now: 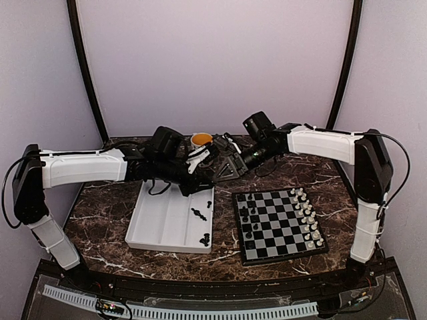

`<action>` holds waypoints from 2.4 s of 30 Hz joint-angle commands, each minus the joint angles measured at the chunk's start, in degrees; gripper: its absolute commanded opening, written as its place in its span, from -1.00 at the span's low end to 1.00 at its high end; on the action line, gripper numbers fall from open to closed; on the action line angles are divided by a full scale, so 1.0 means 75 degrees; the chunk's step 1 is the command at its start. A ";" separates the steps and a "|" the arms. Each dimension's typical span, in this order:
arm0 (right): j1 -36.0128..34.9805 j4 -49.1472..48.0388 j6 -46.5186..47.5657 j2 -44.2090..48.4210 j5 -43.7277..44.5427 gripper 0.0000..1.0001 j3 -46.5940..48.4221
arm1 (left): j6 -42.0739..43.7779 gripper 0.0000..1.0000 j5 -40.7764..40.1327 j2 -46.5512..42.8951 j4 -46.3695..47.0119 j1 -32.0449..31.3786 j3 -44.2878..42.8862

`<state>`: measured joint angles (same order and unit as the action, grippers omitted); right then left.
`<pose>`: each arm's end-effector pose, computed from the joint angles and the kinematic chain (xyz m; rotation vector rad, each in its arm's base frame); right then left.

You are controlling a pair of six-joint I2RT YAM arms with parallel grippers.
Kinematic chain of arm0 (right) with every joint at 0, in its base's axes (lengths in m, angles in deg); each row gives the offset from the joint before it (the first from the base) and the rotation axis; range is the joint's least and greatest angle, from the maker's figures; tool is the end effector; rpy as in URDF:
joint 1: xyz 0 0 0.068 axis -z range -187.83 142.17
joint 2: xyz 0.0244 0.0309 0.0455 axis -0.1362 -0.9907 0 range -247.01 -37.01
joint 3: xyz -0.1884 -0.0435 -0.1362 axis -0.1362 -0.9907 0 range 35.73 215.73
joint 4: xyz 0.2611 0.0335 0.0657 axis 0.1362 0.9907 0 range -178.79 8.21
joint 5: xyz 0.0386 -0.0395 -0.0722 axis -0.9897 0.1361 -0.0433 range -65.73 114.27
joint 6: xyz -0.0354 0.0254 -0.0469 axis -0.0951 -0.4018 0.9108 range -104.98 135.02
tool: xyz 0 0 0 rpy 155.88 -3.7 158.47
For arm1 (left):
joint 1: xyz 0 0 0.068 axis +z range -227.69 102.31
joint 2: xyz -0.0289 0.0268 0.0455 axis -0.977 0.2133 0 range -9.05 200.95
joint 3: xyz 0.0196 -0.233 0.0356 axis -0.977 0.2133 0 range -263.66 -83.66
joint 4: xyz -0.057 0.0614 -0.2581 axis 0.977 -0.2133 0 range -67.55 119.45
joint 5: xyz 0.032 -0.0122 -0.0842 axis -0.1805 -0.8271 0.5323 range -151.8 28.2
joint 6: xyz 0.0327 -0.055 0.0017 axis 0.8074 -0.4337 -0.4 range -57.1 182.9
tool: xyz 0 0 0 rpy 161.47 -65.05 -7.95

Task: Set up the chess pieces on the board
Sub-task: Pass from the left arm to the right, then place the pawn at c7.

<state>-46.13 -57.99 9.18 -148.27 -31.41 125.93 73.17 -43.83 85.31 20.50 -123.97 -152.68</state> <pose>0.3081 0.2955 0.2083 -1.1221 2.2436 1.5284 0.2612 -0.2953 0.2157 1.2113 1.8616 -0.6945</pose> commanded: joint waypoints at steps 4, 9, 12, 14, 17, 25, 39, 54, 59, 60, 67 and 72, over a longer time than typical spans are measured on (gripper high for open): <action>0.0010 -0.0431 -0.0285 -0.0185 -0.0310 -0.32 -0.0106 | -0.0044 -0.83 0.0109 -0.0166 0.0182 0.0006 -0.0038; 0.0010 -0.0483 -0.0342 -0.0210 -0.0299 -0.37 -0.0160 | -0.0033 -0.83 0.0035 -0.0185 0.0197 -0.0003 -0.0032; 0.0010 -0.0532 -0.0400 -0.0229 -0.0308 -0.42 -0.0198 | -0.0014 -0.82 -0.0030 -0.0196 0.0191 0.0008 -0.0033; 0.0010 -0.0561 -0.0433 -0.0244 -0.0308 -0.47 -0.0226 | -0.0010 -0.82 -0.0081 -0.0210 0.0186 0.0008 -0.0024; 0.0011 -0.0613 -0.0483 -0.0267 -0.0336 -0.54 -0.0253 | -0.0009 -0.83 -0.0127 -0.0232 0.0202 0.0000 -0.0010; 0.0010 -0.0714 -0.0568 -0.0294 -0.0367 -0.73 -0.0295 | -0.0015 -0.82 -0.0236 -0.0306 0.0306 0.0011 0.0059; 0.0241 0.0809 0.1347 0.0244 0.1149 -0.94 0.0016 | 0.0564 -0.33 -0.0345 -0.0717 -0.0033 0.0010 0.0280; 0.0117 0.2297 0.4380 0.2874 0.4680 -0.93 -0.2340 | 0.0293 -0.20 -0.2021 -0.0633 -0.0299 0.0274 0.0107; -0.0516 0.2651 0.4870 0.3312 0.5215 -0.92 -0.3048 | 0.0216 -0.20 -0.2046 -0.0606 -0.0264 0.0408 0.0096; -0.0689 0.2699 0.4924 0.3346 0.5339 -0.92 -0.3165 | 0.0209 -0.20 -0.2054 -0.0600 -0.0256 0.0444 0.0088; -0.1757 0.2587 0.4916 0.3013 0.6146 -0.90 -0.3608 | 0.0150 -0.20 -0.2116 -0.0522 -0.0298 0.0499 0.0053; -0.2085 0.2477 0.4784 0.2503 0.6528 -0.89 -0.3500 | 0.0115 -0.20 -0.2079 -0.0502 -0.0327 0.0502 0.0049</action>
<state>-60.49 -38.49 45.15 -126.81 13.79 99.26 74.72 -59.37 81.51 19.08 -120.54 -150.38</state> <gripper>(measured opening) 0.056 0.401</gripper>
